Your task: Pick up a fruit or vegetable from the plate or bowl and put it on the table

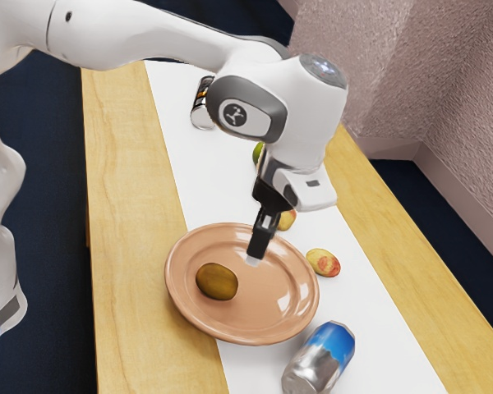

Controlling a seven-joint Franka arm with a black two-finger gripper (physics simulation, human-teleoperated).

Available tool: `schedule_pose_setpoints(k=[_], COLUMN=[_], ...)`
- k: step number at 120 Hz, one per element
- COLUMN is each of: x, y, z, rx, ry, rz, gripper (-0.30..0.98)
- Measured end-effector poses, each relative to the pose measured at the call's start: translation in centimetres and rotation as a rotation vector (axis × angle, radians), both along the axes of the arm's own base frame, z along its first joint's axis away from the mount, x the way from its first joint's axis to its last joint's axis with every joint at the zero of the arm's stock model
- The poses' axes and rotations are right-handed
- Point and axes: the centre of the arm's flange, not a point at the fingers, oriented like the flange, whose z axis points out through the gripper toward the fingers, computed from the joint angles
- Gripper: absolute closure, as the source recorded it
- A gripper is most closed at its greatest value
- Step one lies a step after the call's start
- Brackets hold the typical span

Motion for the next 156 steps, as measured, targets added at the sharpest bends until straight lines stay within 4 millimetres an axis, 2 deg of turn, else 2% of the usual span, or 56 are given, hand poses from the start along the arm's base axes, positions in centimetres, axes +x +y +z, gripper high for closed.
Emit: schedule_pose_setpoints(k=[11, 19, 57, 98, 156], x=[-0.2, -0.4, -2.7, -2.9, -4.0], y=[1.9, 3.1, 4.0, 5.4, 5.9], z=[-2.6, -3.5, -6.2, -9.7, -12.0], rx=[-0.013, -0.022, -0.053, -0.062, -0.063], ry=[0.01, 0.001, -0.026, -0.008, -0.004], rz=[0.038, 0.06, 0.07, 0.099, 0.104], gripper=[0.0, 0.0, 0.0, 0.0, 0.0])
